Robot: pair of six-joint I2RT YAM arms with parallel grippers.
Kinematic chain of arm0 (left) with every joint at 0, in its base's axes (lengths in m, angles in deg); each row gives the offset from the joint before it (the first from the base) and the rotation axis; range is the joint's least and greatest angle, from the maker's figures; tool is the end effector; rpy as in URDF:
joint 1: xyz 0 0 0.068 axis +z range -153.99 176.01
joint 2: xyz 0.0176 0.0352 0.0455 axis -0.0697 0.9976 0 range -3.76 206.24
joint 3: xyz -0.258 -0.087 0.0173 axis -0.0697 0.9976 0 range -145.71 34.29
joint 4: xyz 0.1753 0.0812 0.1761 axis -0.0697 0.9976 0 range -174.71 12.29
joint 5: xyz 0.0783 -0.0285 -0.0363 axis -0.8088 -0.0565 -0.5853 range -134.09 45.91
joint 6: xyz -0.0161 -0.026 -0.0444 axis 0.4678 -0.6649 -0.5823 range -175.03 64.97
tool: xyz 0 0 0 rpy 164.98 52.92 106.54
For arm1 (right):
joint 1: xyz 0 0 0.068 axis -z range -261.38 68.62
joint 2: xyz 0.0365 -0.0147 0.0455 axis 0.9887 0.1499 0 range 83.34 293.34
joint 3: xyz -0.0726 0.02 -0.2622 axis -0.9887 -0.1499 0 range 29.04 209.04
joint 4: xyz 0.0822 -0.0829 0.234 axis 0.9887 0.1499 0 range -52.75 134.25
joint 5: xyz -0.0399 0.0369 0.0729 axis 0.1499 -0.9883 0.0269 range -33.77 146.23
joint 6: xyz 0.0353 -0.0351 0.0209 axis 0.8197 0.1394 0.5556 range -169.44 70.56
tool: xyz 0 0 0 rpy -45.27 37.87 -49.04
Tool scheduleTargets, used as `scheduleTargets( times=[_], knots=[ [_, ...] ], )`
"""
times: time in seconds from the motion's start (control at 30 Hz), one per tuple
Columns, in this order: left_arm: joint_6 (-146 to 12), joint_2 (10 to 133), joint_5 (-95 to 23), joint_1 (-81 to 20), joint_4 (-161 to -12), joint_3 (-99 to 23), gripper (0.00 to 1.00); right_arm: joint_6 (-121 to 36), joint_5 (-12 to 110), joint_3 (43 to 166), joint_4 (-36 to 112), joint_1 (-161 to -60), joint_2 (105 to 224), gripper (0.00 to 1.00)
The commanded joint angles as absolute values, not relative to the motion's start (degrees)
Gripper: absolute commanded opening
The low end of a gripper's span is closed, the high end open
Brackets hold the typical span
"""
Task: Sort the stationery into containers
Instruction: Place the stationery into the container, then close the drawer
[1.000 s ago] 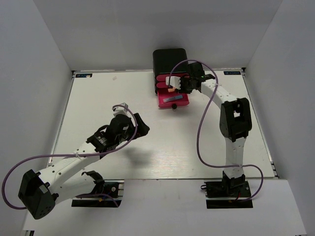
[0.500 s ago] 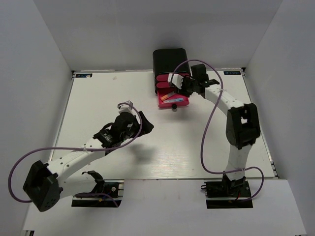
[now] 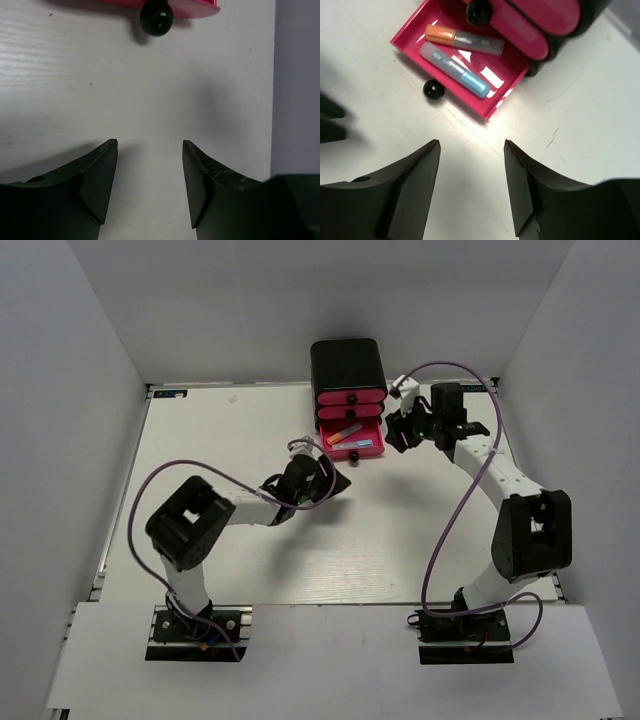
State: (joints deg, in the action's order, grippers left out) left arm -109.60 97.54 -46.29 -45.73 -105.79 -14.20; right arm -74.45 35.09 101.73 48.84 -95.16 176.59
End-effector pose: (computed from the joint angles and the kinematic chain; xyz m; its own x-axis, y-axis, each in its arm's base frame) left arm 0.2701 -0.2392 0.1559 -0.7497 -0.4223 -0.5095 0.0518 0.7301 -0.6814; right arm 0.3624 0.1022 0.2900 -0.2492 -0.4671 -0.8484 -0.6887 0.7013 -0.1838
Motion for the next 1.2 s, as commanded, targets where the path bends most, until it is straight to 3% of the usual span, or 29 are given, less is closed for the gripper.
scheduleTargets(
  times=[0.0,0.43,0.87,1.17],
  knots=[
    [-111.63,102.57,-46.54,-45.48,-117.39,-18.95,0.65,-68.95,33.20,97.79,48.50,-93.43,171.85,0.60],
    [-111.63,117.87,-50.94,-44.95,-110.47,-35.40,0.70,-68.16,31.10,89.17,45.60,-87.71,164.29,0.60],
    [-111.63,120.96,-57.89,-44.42,-99.82,-41.82,0.52,-66.93,27.94,87.23,45.77,-84.28,162.88,0.60],
    [-113.39,123.85,-58.42,-44.42,-100.95,-44.28,0.46,-66.92,27.32,84.24,45.42,-83.75,160.59,0.60]
  ],
)
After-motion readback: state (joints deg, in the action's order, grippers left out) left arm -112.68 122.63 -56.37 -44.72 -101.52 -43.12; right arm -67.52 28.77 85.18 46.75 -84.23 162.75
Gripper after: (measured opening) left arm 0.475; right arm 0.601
